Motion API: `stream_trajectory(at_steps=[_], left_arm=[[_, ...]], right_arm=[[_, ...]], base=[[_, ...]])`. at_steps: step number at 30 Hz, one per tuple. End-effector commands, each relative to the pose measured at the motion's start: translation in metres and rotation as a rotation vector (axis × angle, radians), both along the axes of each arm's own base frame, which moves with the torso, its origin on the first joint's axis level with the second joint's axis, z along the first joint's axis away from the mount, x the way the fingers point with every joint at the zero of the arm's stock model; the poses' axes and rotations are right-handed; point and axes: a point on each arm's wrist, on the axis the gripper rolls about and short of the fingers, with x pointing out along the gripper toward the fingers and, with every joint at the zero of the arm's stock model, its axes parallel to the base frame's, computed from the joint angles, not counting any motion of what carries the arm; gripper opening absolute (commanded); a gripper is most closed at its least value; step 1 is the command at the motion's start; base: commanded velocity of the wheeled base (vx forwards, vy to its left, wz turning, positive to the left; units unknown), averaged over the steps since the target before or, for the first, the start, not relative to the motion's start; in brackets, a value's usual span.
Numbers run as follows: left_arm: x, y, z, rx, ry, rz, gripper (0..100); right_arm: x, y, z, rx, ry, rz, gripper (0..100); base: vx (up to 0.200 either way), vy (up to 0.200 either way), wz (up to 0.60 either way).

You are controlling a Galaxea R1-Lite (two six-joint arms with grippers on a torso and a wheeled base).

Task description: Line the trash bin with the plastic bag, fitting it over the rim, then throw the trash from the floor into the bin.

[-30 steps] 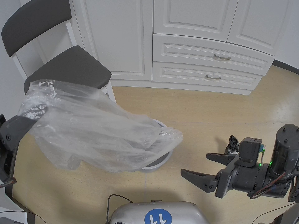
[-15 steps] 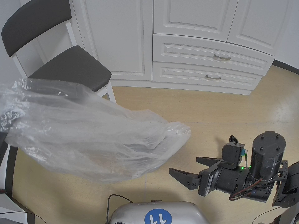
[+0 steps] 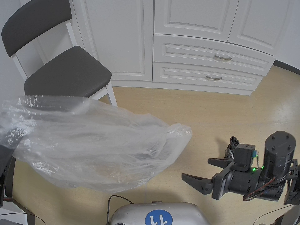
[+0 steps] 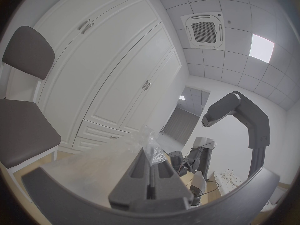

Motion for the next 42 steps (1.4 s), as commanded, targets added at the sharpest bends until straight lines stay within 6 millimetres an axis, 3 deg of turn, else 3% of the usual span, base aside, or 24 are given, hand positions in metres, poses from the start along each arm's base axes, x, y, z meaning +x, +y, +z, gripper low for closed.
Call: stream_trajectory(at_steps=[1, 6, 16, 24, 33, 37, 42], left_arm=[[0.002, -0.001, -0.001, 0.007, 0.008, 0.005, 0], [0.002, -0.001, -0.001, 0.004, 0.005, 0.005, 0], [0.002, -0.001, 0.001, -0.003, 0.007, 0.001, 0], [0.001, -0.001, 0.001, -0.005, 0.008, -0.001, 0], [0.002, -0.001, 0.001, -0.007, 0.011, -0.002, 0], [0.0, 0.0, 0.002, -0.021, 0.017, -0.008, 0], [-0.001, 0.001, 0.001, -0.017, 0.014, -0.021, 0]], right_arm=[[-0.006, -0.025, 0.04, 0.084, -0.086, -0.043, 100], [0.003, -0.021, 0.034, 0.072, -0.059, -0.062, 100], [0.026, 0.01, -0.005, 0.045, 0.032, -0.062, 100], [0.037, 0.023, -0.024, 0.075, 0.047, -0.034, 100], [0.019, 0.032, -0.031, 0.089, 0.099, 0.06, 100], [0.024, 0.037, -0.039, 0.08, 0.126, 0.046, 100], [0.034, 0.039, -0.035, 0.156, 0.102, -0.002, 100]], base=[[0.0, 0.0, 0.0], [0.0, 0.0, 0.0], [0.0, 0.0, 0.0], [0.0, 0.0, 0.0], [0.0, 0.0, 0.0], [0.0, 0.0, 0.0], [0.0, 0.0, 0.0]])
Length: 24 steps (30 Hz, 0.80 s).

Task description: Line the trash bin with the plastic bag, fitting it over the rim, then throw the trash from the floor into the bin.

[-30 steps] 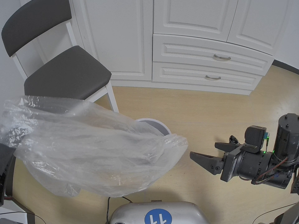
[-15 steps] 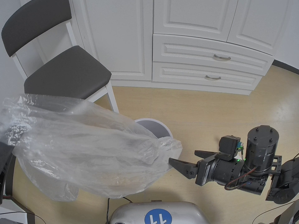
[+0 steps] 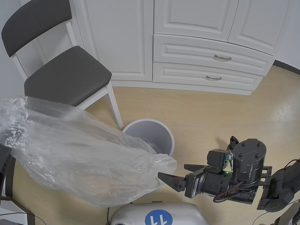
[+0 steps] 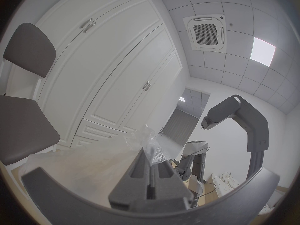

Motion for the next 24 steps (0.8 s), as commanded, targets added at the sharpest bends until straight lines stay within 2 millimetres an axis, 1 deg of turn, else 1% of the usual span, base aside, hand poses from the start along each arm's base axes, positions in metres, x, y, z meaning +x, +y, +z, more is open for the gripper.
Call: stream_trajectory(at_steps=[1, 6, 9, 10, 11, 12, 13, 14, 15, 17, 18, 19, 24], left_arm=[[-0.002, 0.001, -0.001, 0.004, -0.006, -0.018, 0], [-0.003, 0.002, 0.0, -0.002, -0.015, -0.022, 0], [-0.004, 0.003, 0.001, -0.01, -0.016, -0.025, 0], [-0.004, 0.003, 0.001, -0.01, -0.016, -0.025, 0], [-0.005, 0.004, 0.003, -0.022, -0.014, -0.029, 0], [-0.006, 0.005, 0.003, -0.028, -0.013, -0.033, 0], [-0.006, 0.005, 0.003, -0.028, -0.013, -0.033, 0], [-0.006, 0.005, 0.004, -0.036, -0.012, -0.036, 0], [-0.006, 0.005, 0.004, -0.037, -0.014, -0.036, 0], [-0.007, 0.006, 0.006, -0.056, -0.027, -0.039, 0], [-0.007, 0.006, 0.006, -0.056, -0.027, -0.039, 0], [-0.007, 0.006, 0.006, -0.061, -0.031, -0.037, 0], [-0.008, 0.006, 0.007, -0.069, -0.025, -0.044, 0]], right_arm=[[0.011, 0.002, -0.003, 0.027, -0.01, -0.039, 100], [0.017, 0.003, -0.007, 0.047, -0.03, -0.063, 100], [0.022, 0.008, -0.021, 0.019, -0.008, -0.068, 100], [0.022, 0.008, -0.021, 0.019, -0.008, -0.068, 100], [0.028, 0.009, -0.029, 0.009, -0.003, -0.086, 100], [0.031, 0.009, -0.032, 0.011, -0.007, -0.097, 100], [0.031, 0.009, -0.032, 0.011, -0.007, -0.097, 100], [0.037, 0.01, -0.037, 0.02, -0.017, -0.115, 100], [0.037, 0.01, -0.038, 0.023, -0.019, -0.116, 100], [0.046, 0.01, -0.043, 0.057, -0.047, -0.136, 100], [0.046, 0.01, -0.043, 0.057, -0.047, -0.136, 100], [0.051, 0.009, -0.048, 0.074, -0.063, -0.151, 100], [0.059, 0.008, -0.057, 0.091, -0.083, -0.172, 100]], base=[[0.0, 0.0, 0.0], [0.0, 0.0, 0.0], [0.0, 0.0, 0.0], [0.0, 0.0, 0.0], [0.0, 0.0, 0.0], [0.0, 0.0, 0.0], [0.0, 0.0, 0.0], [0.0, 0.0, 0.0], [0.0, 0.0, 0.0], [0.0, 0.0, 0.0], [0.0, 0.0, 0.0], [0.0, 0.0, 0.0], [0.0, 0.0, 0.0]])
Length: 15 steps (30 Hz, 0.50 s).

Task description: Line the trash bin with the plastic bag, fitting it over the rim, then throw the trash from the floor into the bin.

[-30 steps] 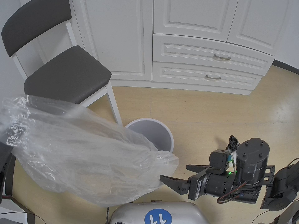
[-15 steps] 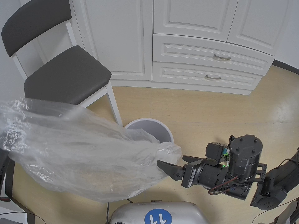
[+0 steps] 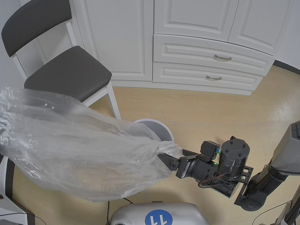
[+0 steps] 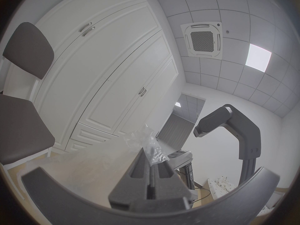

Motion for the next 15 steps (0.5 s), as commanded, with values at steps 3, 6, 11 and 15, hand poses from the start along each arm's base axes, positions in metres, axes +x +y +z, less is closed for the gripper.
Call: stream_trajectory(at_steps=[3, 6, 11, 15], left_arm=[[-0.0003, 0.0003, 0.0, -0.008, 0.005, -0.005, 0], [0.0, 0.0, -0.0001, -0.007, 0.006, -0.005, 0], [0.0006, -0.0006, -0.0012, -0.003, 0.011, -0.005, 0], [0.0012, -0.0011, -0.0014, -0.001, 0.013, -0.005, 0]], right_arm=[[0.0095, -0.0021, -0.0215, -0.03, 0.026, -0.027, 100], [0.0076, -0.0033, -0.0187, -0.018, 0.011, -0.024, 100], [0.0032, -0.0047, -0.0163, 0.037, -0.054, -0.012, 100], [0.0002, -0.0038, -0.0231, 0.017, -0.033, -0.001, 100]], base=[[0.0, 0.0, 0.0], [0.0, 0.0, 0.0], [0.0, 0.0, 0.0], [0.0, 0.0, 0.0]])
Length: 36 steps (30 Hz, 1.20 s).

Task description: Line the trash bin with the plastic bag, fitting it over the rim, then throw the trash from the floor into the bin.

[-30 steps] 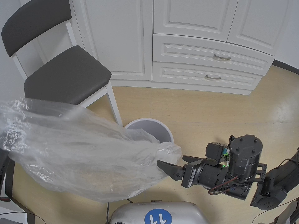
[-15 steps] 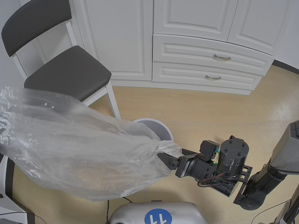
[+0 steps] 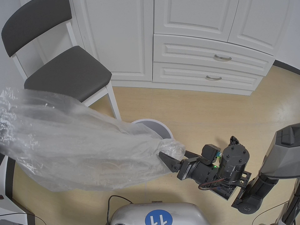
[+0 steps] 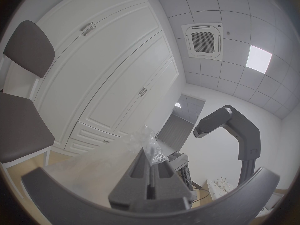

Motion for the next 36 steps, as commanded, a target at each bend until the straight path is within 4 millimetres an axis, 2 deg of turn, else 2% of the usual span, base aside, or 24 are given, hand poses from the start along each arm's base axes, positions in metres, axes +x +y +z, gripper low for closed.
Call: stream_trajectory(at_steps=[1, 7, 8, 15, 19, 28, 33, 36], left_arm=[[0.001, -0.001, -0.001, 0.005, 0.005, 0.0, 0], [0.001, -0.001, -0.001, 0.006, 0.006, -0.001, 0], [0.001, -0.001, -0.001, 0.006, 0.006, -0.001, 0], [0.002, -0.001, -0.003, 0.011, 0.012, -0.001, 0], [0.004, -0.005, -0.009, 0.044, 0.034, -0.021, 0], [0.027, -0.023, -0.024, 0.142, 0.146, -0.002, 0], [0.034, -0.027, -0.028, 0.188, 0.202, 0.011, 0], [0.04, -0.029, -0.029, 0.221, 0.245, 0.029, 0]], right_arm=[[-0.003, 0.001, -0.007, -0.013, 0.013, 0.013, 100], [-0.004, 0.0, -0.007, -0.014, 0.012, 0.016, 100], [-0.005, 0.0, -0.006, -0.014, 0.012, 0.016, 0], [-0.006, 0.0, -0.004, -0.006, 0.011, 0.021, 0], [-0.009, -0.003, 0.006, 0.017, -0.014, 0.022, 0], [-0.012, -0.023, 0.034, 0.009, -0.123, -0.01, 0], [-0.005, -0.038, 0.041, -0.083, -0.155, -0.066, 0], [-0.003, -0.05, 0.062, -0.088, -0.153, -0.1, 0]], base=[[0.0, 0.0, 0.0], [0.0, 0.0, 0.0], [0.0, 0.0, 0.0], [0.0, 0.0, 0.0], [0.0, 0.0, 0.0], [0.0, 0.0, 0.0], [0.0, 0.0, 0.0], [0.0, 0.0, 0.0]])
